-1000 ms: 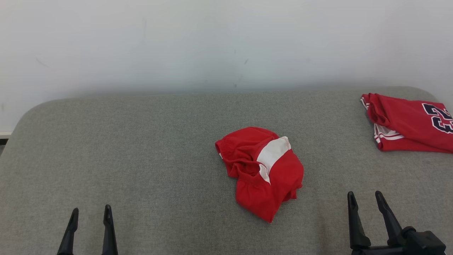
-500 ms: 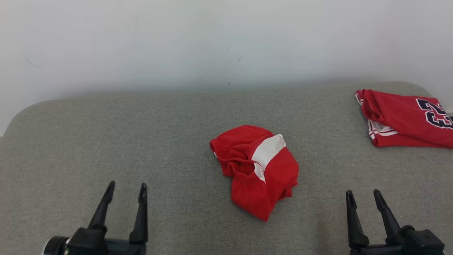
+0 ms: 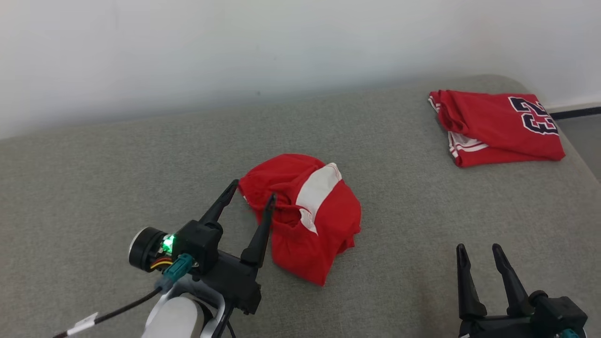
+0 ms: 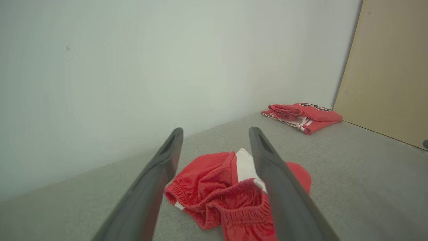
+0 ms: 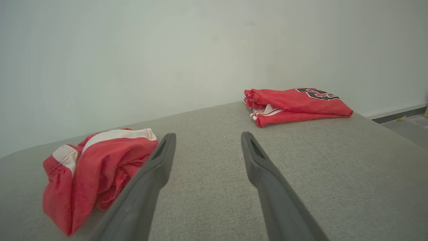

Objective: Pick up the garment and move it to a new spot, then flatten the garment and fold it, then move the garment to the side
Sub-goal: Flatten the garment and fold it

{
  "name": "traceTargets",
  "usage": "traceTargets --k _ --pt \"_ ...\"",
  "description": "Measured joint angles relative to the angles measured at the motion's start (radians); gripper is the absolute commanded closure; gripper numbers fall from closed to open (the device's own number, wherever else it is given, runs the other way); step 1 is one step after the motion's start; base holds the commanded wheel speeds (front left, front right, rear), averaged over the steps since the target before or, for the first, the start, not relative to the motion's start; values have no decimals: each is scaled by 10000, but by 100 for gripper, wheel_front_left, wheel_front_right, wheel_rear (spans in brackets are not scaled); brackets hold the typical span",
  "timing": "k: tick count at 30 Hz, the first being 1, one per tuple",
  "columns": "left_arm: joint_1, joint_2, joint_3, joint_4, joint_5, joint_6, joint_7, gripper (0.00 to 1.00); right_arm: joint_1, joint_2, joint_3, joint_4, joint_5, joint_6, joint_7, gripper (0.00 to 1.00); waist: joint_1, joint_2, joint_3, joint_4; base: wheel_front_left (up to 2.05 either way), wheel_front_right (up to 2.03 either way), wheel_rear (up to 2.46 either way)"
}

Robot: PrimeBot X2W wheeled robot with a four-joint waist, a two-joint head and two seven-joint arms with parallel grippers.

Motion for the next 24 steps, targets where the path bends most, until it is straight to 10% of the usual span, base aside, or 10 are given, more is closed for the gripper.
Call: traceTargets --k 18,19,20,21,24 --pt "-825 284 -1383 1670 -683 -186 1900 0 -475 -2 81 405 286 0 -151 0 0 0 876 -1404 0 0 0" --pt "-837 314 -1394 1728 -711 -186 1990 17 -493 0 67 385 299 0 -151 0 0 1 903 -1435 0 0 0" --pt "-840 332 -1394 1739 -719 -186 1967 72 -512 -2 56 347 303 0 -153 0 0 0 929 -1459 0 0 0" --pt "-855 328 -1384 1733 -744 -186 1921 100 -526 -2 46 309 311 0 -155 0 0 1 951 -1478 0 0 0" --pt "-909 328 -1350 1672 -771 -171 1732 100 -514 -2 -42 245 313 0 -155 0 1 0 980 -1465 0 0 0"
